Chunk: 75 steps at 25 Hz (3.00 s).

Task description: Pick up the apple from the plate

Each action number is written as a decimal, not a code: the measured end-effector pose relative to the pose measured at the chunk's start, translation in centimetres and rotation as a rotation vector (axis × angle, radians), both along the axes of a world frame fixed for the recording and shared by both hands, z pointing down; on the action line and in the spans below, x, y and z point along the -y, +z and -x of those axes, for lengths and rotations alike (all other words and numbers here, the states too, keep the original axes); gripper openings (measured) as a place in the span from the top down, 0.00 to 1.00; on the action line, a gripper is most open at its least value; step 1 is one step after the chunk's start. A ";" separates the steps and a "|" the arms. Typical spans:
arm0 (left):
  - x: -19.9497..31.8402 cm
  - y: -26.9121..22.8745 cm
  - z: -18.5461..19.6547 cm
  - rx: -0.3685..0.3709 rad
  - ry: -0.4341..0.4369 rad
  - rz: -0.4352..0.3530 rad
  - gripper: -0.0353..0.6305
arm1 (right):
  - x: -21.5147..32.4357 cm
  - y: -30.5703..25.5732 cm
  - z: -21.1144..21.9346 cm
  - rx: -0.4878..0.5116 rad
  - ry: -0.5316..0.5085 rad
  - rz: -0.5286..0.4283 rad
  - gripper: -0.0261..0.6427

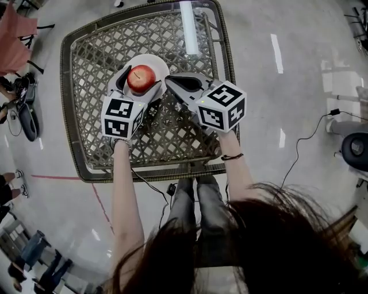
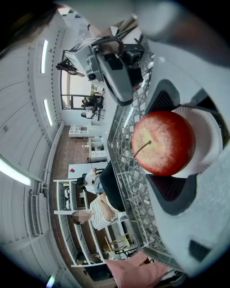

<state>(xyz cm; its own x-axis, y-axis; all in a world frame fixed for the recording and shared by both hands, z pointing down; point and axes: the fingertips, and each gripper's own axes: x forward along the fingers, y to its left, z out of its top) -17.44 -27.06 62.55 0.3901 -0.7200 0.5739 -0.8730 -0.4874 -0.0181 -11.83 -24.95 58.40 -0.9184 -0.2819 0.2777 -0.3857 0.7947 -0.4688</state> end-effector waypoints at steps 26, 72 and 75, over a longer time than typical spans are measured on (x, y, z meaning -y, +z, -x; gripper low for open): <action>-2.8 -5.7 -1.0 -0.061 -0.054 -0.030 0.32 | -1.9 -5.2 -0.6 0.015 -0.007 -0.031 0.95; -12.0 -16.6 -1.9 -0.183 -0.152 -0.101 0.32 | -9.4 -15.2 -1.7 0.094 -0.054 -0.078 0.95; -12.7 -17.1 -2.4 -0.190 -0.141 -0.110 0.32 | -10.0 -15.6 -2.1 0.100 -0.056 -0.086 0.95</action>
<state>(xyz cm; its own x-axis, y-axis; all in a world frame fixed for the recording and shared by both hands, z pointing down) -15.03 -14.33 45.49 0.3745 -0.8289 0.4155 -0.9251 -0.3646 0.1064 -9.75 -14.96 42.82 -0.9552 -0.2486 0.1607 -0.2945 0.8522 -0.4325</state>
